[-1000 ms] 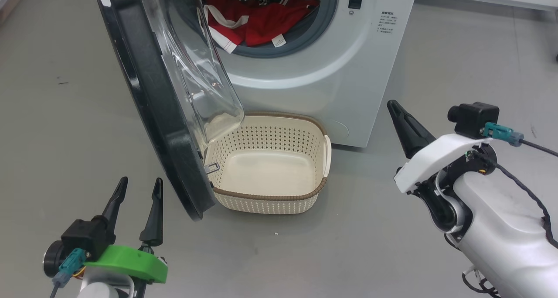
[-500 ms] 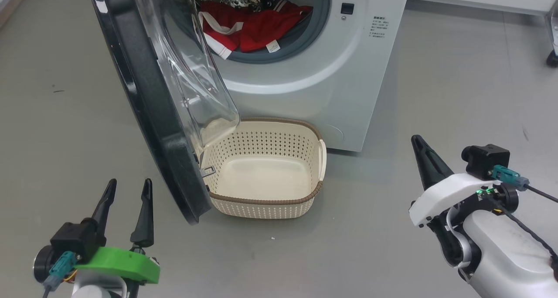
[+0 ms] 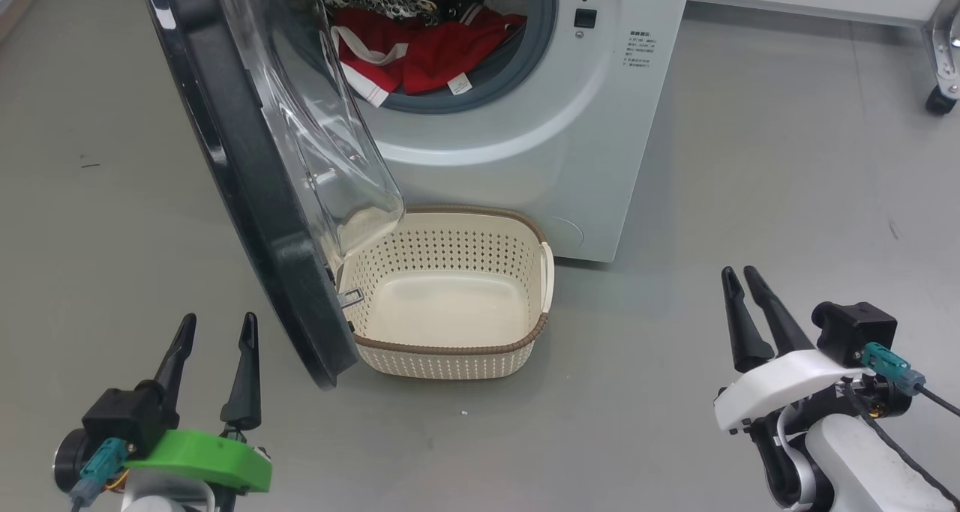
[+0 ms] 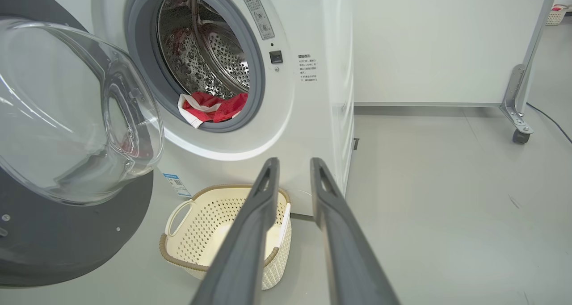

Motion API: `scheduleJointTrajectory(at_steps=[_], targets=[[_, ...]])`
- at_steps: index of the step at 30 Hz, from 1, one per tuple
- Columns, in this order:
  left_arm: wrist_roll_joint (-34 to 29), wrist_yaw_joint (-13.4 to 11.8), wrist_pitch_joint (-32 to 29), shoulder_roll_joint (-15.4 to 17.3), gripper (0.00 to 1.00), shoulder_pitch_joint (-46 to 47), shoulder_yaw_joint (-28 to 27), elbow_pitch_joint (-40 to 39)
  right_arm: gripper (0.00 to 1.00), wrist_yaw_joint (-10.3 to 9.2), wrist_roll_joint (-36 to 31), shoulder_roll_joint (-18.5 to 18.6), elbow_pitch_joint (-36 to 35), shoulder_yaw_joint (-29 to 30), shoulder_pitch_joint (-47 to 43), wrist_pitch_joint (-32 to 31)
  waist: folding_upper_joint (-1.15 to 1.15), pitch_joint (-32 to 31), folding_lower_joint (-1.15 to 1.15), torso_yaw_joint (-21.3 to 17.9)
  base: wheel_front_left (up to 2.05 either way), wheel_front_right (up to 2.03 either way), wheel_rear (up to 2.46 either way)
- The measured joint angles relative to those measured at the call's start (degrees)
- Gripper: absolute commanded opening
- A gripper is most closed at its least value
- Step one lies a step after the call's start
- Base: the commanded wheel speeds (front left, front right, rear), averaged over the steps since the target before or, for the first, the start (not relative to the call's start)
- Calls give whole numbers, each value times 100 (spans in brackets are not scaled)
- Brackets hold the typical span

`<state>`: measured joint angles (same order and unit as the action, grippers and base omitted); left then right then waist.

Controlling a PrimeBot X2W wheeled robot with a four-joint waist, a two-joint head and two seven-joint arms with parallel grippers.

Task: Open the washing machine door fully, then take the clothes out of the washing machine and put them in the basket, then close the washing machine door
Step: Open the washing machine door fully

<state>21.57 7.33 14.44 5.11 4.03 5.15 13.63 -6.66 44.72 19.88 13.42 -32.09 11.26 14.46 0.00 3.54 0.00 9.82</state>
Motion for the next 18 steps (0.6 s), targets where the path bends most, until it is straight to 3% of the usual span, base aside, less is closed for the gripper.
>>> scheduleJointTrajectory(at_steps=[18], targets=[[-93,0,0,-1,100,-70,-3,-79,100,-7,-849,-417,-548,587,-694,0,0,56,0,-54,0,0,0]])
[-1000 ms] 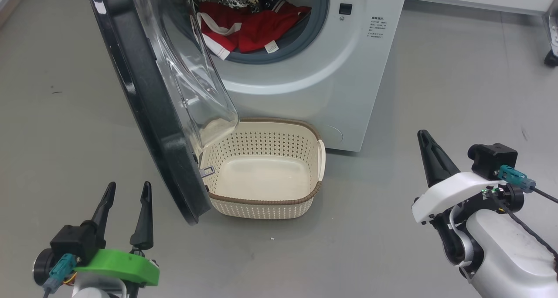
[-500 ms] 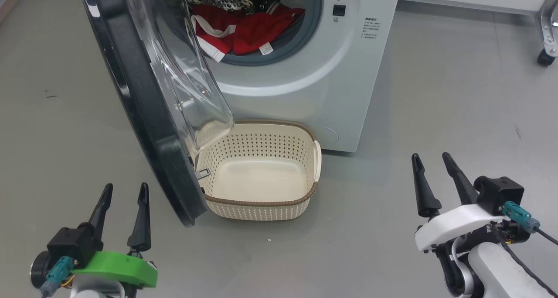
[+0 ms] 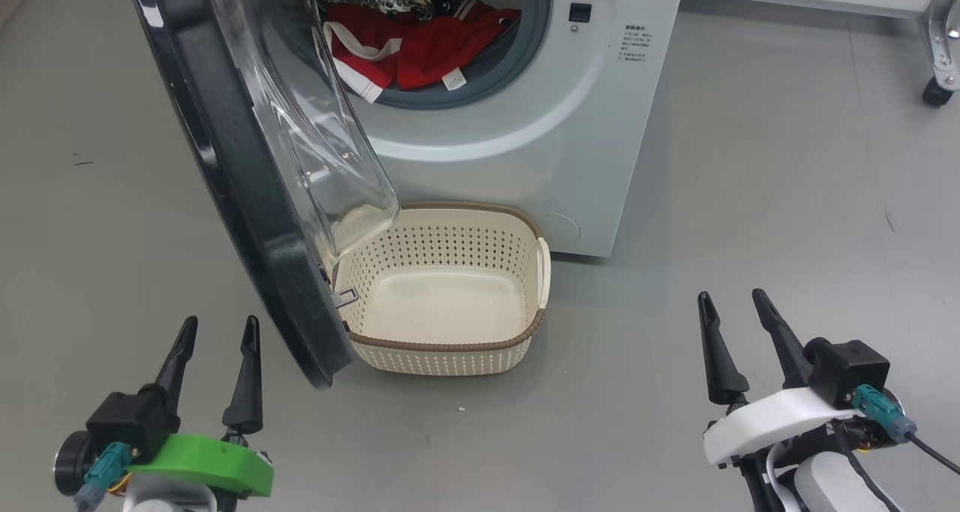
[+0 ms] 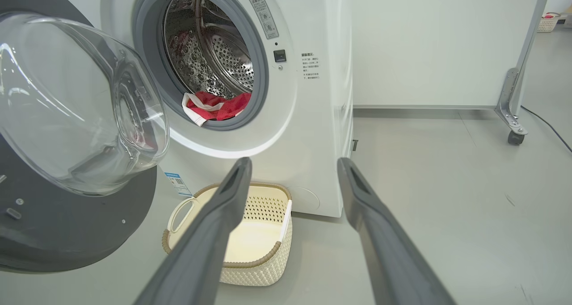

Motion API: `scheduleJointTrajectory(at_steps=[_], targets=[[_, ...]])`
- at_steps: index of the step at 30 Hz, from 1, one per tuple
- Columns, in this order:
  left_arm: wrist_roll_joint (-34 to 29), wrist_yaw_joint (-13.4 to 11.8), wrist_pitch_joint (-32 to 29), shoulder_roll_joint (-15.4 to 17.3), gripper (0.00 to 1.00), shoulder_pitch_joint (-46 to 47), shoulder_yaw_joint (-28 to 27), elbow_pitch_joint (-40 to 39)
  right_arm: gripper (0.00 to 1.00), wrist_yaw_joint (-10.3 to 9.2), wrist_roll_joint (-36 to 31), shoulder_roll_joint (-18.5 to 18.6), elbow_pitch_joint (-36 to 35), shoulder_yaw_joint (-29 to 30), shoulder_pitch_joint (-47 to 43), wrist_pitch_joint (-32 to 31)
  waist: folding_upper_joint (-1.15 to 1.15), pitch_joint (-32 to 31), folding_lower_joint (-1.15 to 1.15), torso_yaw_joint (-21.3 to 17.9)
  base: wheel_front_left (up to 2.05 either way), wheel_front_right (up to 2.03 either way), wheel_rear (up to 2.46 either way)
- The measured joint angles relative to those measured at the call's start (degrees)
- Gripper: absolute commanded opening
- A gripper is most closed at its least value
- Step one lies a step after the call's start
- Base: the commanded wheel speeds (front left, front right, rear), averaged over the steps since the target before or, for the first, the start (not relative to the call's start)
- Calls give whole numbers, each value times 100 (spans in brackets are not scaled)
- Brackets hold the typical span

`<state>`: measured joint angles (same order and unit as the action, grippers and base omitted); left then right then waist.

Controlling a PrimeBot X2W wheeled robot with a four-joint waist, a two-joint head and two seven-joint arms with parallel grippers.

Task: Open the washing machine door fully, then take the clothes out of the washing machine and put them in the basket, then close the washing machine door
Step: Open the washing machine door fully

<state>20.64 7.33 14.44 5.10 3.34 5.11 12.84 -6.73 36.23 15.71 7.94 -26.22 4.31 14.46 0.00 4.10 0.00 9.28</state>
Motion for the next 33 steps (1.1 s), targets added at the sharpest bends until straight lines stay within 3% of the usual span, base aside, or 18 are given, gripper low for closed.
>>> scheduleJointTrajectory(at_steps=[33], targets=[[-74,0,0,-21,100,-3,30,-45,100,75,-710,-443,-237,522,-386,-1,0,241,0,-39,0,0,0]])
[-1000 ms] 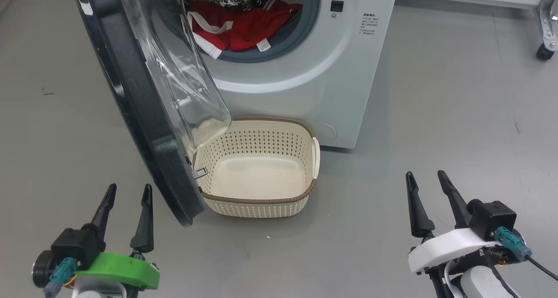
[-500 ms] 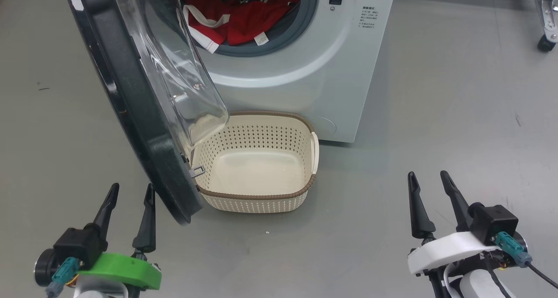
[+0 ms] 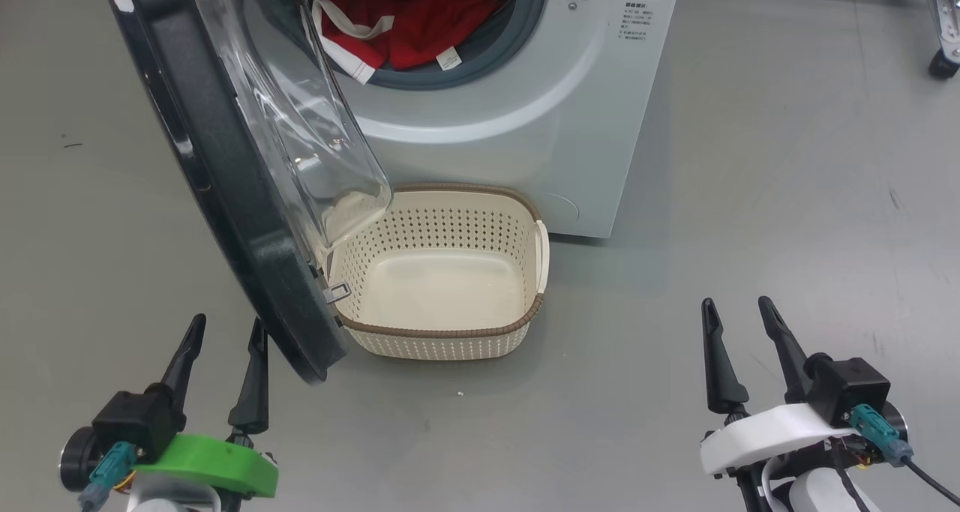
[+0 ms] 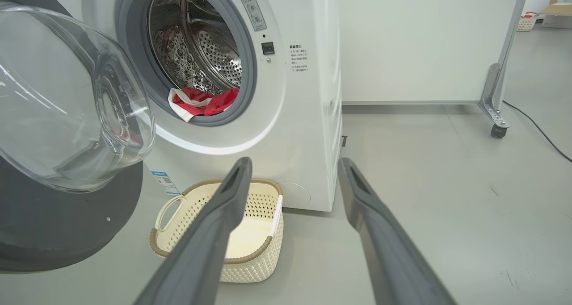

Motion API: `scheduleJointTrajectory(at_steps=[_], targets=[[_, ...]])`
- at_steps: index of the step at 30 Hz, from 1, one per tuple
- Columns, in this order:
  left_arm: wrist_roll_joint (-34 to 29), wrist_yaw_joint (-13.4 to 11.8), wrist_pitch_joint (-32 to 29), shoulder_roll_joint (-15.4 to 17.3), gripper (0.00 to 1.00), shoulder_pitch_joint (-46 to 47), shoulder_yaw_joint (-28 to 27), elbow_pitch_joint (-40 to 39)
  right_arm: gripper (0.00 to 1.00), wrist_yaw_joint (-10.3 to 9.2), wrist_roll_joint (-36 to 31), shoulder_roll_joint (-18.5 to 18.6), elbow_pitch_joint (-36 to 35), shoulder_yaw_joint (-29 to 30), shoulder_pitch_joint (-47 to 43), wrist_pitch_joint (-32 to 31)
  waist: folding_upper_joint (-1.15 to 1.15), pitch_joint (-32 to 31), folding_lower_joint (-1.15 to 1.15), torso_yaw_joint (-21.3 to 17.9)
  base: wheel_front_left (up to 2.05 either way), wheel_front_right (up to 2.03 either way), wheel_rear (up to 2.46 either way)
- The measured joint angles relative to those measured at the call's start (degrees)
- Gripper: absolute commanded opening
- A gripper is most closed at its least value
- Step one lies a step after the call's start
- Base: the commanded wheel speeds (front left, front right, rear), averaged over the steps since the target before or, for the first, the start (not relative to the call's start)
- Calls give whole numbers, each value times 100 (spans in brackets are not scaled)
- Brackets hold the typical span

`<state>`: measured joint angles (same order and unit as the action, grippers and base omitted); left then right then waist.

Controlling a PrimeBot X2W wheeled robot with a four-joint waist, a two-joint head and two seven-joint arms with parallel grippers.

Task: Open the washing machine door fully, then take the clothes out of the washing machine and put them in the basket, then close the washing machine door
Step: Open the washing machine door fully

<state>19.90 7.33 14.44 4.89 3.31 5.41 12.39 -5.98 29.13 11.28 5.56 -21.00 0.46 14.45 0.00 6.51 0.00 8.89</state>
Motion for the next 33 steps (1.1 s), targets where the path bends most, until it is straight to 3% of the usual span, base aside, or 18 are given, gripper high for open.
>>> scheduleJointTrajectory(at_steps=[29,30,31,32,33], targets=[[0,0,0,0,100,10,16,18,100,300,-198,-321,32,293,-114,0,0,-30,0,10,0,0,0],[0,0,0,0,75,11,16,18,100,312,-198,-332,33,305,-115,0,0,-33,0,11,0,0,0],[27,0,0,-5,75,11,37,31,100,341,-201,-341,45,333,-118,0,0,-42,0,12,0,0,0],[96,0,0,-19,0,11,34,46,100,356,-207,-343,54,338,-120,0,0,-50,0,13,0,0,0],[148,0,0,-30,0,11,33,47,100,358,-208,-345,60,343,-123,0,0,-54,0,13,0,0,0]])
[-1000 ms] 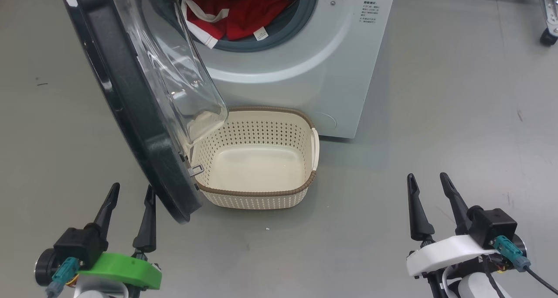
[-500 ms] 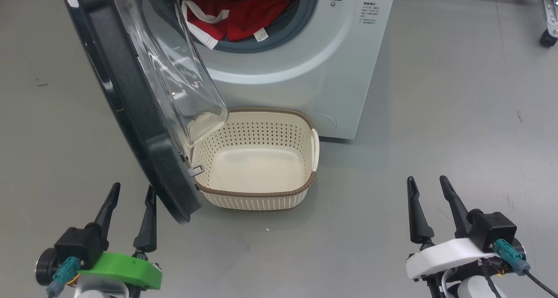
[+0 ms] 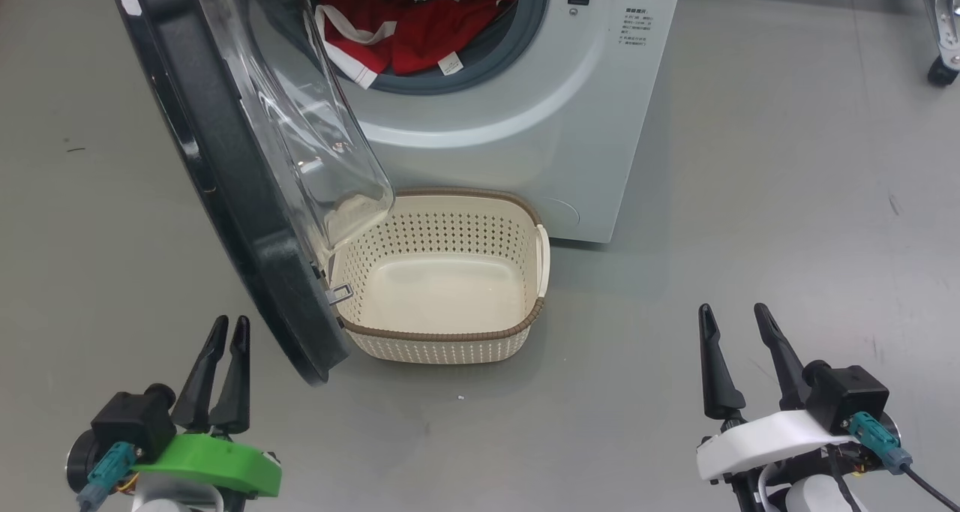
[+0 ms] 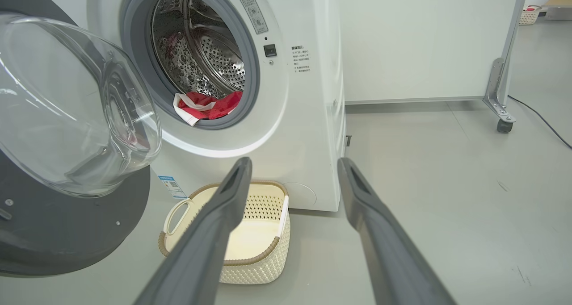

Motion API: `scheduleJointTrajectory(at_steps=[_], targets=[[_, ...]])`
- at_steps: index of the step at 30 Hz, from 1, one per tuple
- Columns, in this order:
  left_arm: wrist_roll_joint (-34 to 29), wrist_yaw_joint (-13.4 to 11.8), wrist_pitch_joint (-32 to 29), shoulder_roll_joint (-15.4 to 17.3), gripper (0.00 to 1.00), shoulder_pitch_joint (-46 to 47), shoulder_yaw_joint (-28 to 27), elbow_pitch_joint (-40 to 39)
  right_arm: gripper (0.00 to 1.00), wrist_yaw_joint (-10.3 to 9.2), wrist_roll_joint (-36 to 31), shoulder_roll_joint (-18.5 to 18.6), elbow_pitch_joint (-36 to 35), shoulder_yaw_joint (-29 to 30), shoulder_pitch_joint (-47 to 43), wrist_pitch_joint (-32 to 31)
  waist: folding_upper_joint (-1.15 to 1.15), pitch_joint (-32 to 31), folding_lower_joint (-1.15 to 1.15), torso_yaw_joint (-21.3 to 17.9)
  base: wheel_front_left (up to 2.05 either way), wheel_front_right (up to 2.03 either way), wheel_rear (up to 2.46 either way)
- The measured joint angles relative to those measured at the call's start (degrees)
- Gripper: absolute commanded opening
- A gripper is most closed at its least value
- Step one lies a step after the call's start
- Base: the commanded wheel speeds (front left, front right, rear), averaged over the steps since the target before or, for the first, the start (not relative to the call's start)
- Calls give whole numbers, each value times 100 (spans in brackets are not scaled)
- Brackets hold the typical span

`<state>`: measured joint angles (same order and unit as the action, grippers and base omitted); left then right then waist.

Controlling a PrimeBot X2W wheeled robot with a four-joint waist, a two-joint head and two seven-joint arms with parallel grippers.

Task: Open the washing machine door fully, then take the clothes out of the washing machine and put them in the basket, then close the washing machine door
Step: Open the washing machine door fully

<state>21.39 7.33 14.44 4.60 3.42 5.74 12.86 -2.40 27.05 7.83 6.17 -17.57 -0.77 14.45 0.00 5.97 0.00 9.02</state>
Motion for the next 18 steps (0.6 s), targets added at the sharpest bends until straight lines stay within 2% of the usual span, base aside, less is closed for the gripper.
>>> scheduleJointTrajectory(at_steps=[7,11,18], targets=[[207,0,0,-14,0,2,-136,2,100,82,-55,-40,44,52,-19,0,0,-27,0,8,0,0,0],[275,0,0,-25,0,18,-230,-253,100,134,-99,-60,67,74,-45,0,0,-42,0,19,0,0,0],[341,0,1,-19,0,271,-721,-742,100,186,-148,-108,105,118,-64,0,0,-68,0,51,0,0,0]])
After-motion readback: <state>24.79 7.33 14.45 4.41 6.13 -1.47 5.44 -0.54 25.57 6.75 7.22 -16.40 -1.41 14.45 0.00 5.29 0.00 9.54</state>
